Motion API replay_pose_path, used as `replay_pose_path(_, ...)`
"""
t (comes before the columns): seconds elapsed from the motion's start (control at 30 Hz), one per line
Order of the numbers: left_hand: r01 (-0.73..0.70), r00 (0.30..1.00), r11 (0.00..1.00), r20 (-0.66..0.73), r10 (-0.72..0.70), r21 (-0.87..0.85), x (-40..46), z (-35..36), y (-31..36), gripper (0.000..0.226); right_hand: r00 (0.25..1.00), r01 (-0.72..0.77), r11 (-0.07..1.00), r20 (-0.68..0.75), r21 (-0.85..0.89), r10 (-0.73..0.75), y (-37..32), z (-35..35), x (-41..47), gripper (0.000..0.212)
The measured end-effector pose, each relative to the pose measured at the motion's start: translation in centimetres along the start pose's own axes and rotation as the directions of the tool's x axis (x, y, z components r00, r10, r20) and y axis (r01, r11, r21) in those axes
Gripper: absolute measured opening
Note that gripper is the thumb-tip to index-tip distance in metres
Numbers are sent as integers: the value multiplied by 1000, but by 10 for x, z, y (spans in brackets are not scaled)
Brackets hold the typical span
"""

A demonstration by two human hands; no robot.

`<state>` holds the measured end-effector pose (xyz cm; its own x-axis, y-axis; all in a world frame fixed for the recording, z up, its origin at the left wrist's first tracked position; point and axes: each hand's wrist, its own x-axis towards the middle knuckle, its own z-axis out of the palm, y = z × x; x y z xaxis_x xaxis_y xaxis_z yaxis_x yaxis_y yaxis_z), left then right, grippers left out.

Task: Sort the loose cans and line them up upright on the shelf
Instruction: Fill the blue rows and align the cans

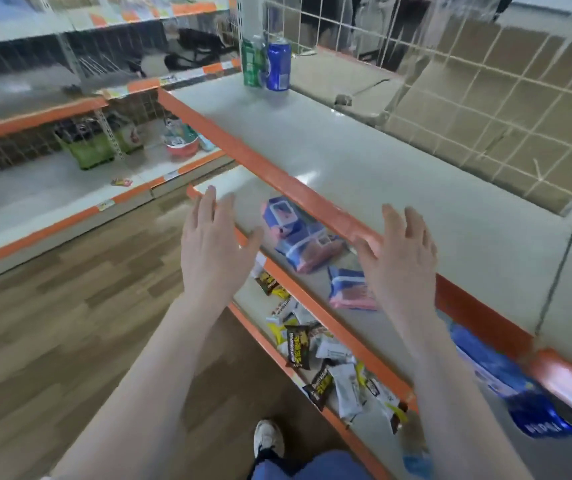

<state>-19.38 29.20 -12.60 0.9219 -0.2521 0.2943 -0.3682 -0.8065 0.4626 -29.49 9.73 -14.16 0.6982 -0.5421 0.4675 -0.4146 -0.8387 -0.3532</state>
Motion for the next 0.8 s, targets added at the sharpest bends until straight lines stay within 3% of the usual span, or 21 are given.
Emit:
replay_pose_path(0.2, -46, 999, 998, 7, 46, -33, 127, 7, -35, 59, 997, -30, 998, 64, -55, 33, -63, 57, 99, 57)
replay_pose_path(0.43, -180, 980, 978, 61, 187, -110, 274, 32, -92, 62, 993, -115, 990, 32, -87, 118, -126, 138, 182, 56)
replay_pose_path(0.6, -376, 915, 922, 122, 385, -87, 394, 52, -129, 65, 963, -260, 958, 40, -119, 266, -169, 204, 248, 59)
replay_pose_path(0.8, -500, 838, 857, 182, 515, -125, 511, 74, -136, 72, 940, -320, 927, 60, -196, 337, -187, 242, 306, 61)
